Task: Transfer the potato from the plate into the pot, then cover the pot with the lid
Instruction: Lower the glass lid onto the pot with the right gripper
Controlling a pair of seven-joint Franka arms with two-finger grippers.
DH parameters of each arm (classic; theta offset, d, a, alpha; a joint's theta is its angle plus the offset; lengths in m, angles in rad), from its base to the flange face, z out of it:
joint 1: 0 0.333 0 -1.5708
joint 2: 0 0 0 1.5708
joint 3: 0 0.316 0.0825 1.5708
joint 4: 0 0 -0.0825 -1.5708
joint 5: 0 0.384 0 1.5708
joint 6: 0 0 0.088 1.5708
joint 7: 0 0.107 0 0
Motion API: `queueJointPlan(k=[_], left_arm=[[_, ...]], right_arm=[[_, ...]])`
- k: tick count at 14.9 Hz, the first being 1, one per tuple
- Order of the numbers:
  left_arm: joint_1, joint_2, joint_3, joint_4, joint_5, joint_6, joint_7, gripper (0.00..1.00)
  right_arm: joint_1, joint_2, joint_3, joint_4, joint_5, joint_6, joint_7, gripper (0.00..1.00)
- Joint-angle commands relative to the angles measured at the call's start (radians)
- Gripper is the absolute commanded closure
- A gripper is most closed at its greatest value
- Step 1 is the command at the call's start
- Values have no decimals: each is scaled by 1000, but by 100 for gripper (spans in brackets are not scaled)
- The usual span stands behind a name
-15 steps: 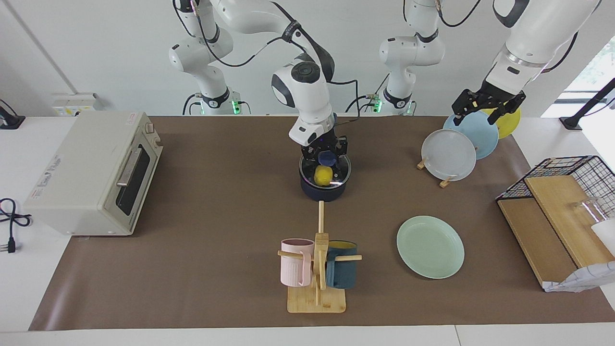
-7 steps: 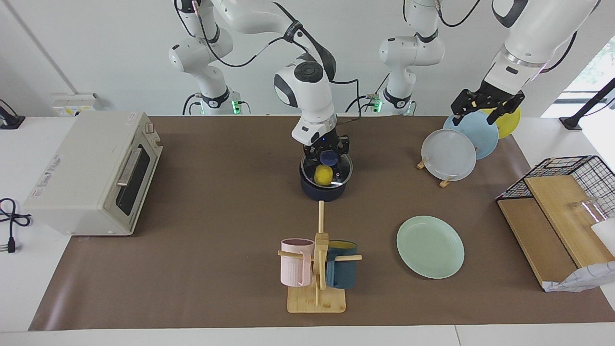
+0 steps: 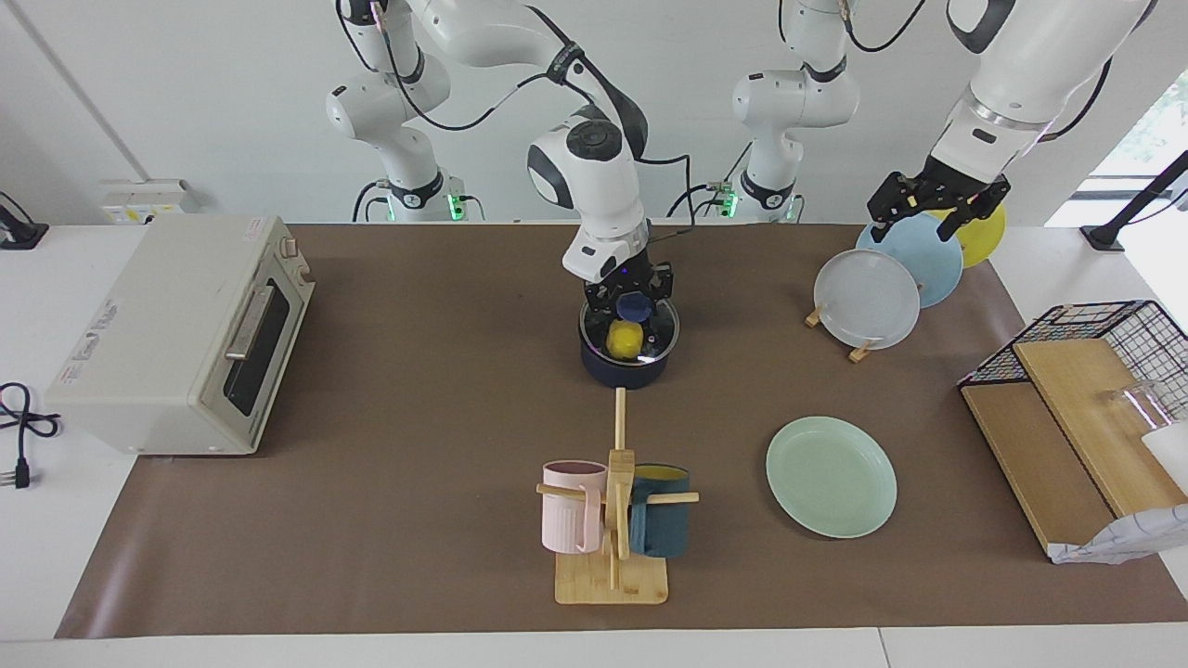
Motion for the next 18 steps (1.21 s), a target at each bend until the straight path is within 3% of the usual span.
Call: queueJointPlan(k=[1, 3, 5, 7, 8, 12, 18], left_arm=[[-4, -16, -2, -21, 16, 14, 0, 0], [-4, -16, -2, -21, 16, 12, -3, 0], [-4, -16, 0, -21, 18, 8, -4, 0], [-4, -16, 0, -21, 16, 8, -3, 0], [-3, -16, 0, -21, 16, 9, -3, 0], [0, -16, 0, -21, 16, 9, -6, 0], [8, -16, 1, -21, 16, 12, -6, 0]], right_arm=[[0, -1, 6, -29, -7, 42, -30, 45], [0, -1, 6, -31, -7, 42, -32, 37], [0, -1, 6, -37, -7, 46, -32, 18], [0, -1, 6, -39, -7, 48, -32, 9], [0, -1, 6, -37, -7, 46, -30, 0], [-14, -4, 0, -5, -9, -1, -33, 0], [-84, -10, -3, 219, -12, -251, -35, 0]])
